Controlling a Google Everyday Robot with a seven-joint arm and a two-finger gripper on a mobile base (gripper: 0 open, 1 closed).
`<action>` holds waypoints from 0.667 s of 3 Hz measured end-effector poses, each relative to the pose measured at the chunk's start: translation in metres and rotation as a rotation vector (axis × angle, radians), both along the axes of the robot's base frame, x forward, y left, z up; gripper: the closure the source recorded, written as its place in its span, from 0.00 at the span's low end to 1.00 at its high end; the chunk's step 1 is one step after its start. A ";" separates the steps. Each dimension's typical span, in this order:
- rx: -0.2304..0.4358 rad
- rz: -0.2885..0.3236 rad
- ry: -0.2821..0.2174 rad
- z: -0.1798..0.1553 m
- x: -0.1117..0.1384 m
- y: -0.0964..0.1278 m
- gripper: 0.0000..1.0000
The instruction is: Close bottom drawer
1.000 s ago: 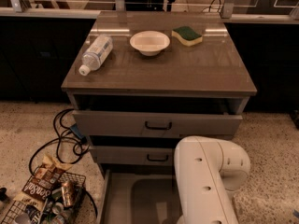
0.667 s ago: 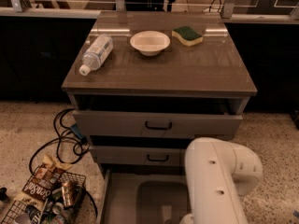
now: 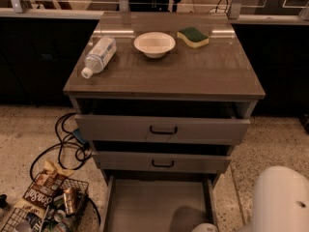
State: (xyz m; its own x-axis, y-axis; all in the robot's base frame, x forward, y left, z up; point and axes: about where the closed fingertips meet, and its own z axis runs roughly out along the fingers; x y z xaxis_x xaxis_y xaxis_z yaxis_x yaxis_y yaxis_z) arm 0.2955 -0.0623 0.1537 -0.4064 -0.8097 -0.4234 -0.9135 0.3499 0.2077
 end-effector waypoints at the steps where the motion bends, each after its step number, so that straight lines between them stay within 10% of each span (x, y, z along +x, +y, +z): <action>1: 0.001 -0.093 -0.077 0.004 0.012 0.000 1.00; 2: -0.012 -0.165 -0.115 0.006 0.015 0.006 1.00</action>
Offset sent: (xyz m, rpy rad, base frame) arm 0.0213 0.0087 0.0075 -0.1066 -0.1963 -0.3304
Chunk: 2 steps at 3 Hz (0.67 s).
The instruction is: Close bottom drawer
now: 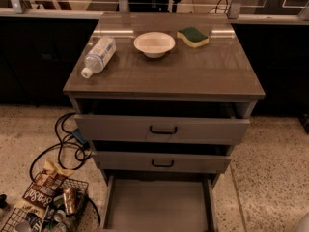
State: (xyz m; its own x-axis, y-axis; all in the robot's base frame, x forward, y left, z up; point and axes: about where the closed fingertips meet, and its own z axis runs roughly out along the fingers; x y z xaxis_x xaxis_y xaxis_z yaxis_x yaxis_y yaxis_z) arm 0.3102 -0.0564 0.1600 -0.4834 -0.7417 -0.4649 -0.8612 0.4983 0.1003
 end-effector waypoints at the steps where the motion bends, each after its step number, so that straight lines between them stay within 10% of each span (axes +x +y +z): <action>1: -0.001 0.001 -0.001 0.000 0.001 0.001 1.00; 2: -0.001 0.001 -0.001 0.000 0.001 0.001 1.00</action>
Offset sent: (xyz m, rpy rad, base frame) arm 0.0755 0.0205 0.0075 -0.0554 -0.1559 0.0157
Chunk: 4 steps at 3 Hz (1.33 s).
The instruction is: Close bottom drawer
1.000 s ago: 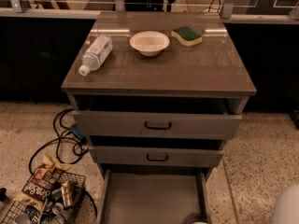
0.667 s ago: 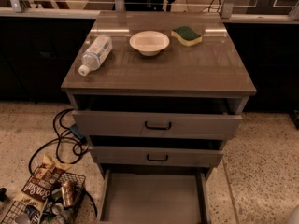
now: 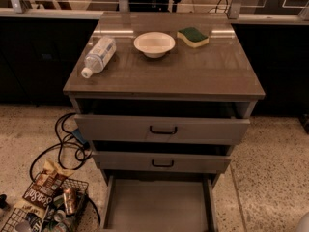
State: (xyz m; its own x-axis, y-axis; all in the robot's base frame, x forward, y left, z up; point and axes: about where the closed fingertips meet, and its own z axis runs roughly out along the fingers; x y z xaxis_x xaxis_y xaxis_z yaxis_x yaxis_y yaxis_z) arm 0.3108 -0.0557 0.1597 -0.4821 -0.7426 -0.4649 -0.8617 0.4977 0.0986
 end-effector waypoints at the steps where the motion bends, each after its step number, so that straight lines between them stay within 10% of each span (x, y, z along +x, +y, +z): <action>1: 0.000 0.000 0.000 0.000 0.000 0.000 1.00; 4: -0.040 -0.041 -0.101 -0.010 0.062 0.007 1.00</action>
Offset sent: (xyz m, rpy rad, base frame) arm 0.1344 0.0235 -0.0085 -0.0965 -0.2400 -0.0557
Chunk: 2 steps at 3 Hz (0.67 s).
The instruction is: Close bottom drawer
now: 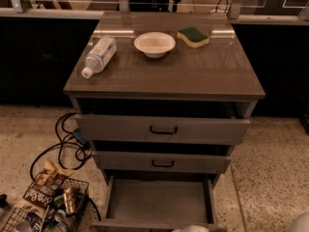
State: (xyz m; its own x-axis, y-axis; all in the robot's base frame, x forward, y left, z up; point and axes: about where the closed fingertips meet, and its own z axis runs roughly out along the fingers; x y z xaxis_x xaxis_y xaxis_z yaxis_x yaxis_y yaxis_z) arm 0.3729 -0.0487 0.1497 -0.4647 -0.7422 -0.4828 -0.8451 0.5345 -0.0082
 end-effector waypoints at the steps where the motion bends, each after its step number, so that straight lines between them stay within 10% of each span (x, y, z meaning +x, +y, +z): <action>1: -0.002 -0.003 -0.006 -0.001 0.001 0.001 1.00; 2: -0.027 -0.040 -0.053 -0.012 0.038 -0.002 1.00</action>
Offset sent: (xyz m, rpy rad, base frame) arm 0.1544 -0.0153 -0.0405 -0.1061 -0.2018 -0.1588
